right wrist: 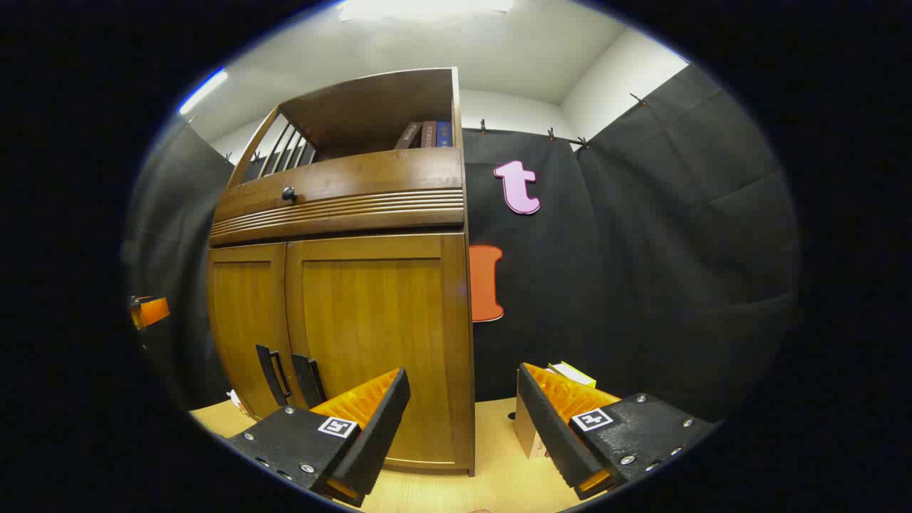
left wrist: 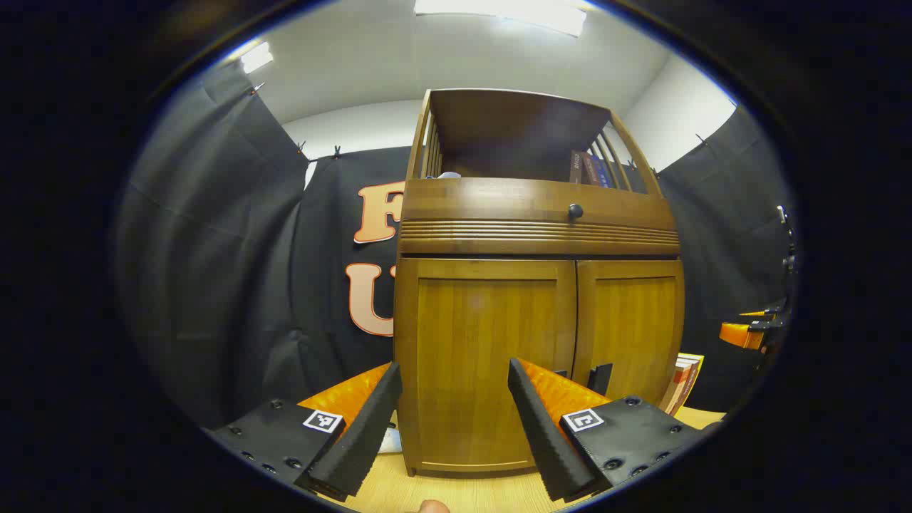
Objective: Open the right door of the double-door shoe cabinet with the right hand, and open the left door with the left hand.
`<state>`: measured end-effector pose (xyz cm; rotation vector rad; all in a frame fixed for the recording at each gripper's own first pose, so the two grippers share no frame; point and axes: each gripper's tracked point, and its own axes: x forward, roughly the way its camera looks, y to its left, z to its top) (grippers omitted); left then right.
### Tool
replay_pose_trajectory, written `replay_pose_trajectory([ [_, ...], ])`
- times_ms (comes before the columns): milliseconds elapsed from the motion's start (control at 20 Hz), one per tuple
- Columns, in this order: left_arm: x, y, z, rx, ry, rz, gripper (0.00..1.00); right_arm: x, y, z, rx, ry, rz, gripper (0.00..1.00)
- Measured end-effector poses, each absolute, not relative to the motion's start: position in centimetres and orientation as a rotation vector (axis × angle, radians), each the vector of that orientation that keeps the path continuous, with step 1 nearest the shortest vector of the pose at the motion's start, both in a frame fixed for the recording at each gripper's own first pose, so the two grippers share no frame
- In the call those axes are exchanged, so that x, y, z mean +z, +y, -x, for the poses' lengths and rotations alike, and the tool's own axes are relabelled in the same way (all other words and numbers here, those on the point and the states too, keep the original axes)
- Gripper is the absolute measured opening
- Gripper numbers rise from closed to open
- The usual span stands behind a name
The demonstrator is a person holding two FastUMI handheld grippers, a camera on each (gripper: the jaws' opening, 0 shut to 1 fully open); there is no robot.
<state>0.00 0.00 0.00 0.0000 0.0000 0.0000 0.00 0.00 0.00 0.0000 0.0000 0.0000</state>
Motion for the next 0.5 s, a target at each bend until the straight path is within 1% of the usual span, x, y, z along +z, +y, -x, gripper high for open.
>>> replay_pose_trajectory([
  [350, 2.2, 1.8, 4.2, 0.003, 0.003, -0.015, 0.93, 3.2, 2.3, 4.9, 0.020, -0.048, 0.034, 0.94],
  [400, 2.3, 2.1, 4.8, 0.004, 0.004, -0.026, 0.96, 3.3, 2.4, 5.4, 0.019, -0.047, 0.040, 0.94],
  [500, 3.1, 2.8, 5.8, 0.014, -0.002, -0.036, 0.96, 3.7, 2.9, 6.1, 0.020, -0.046, 0.047, 0.94],
])
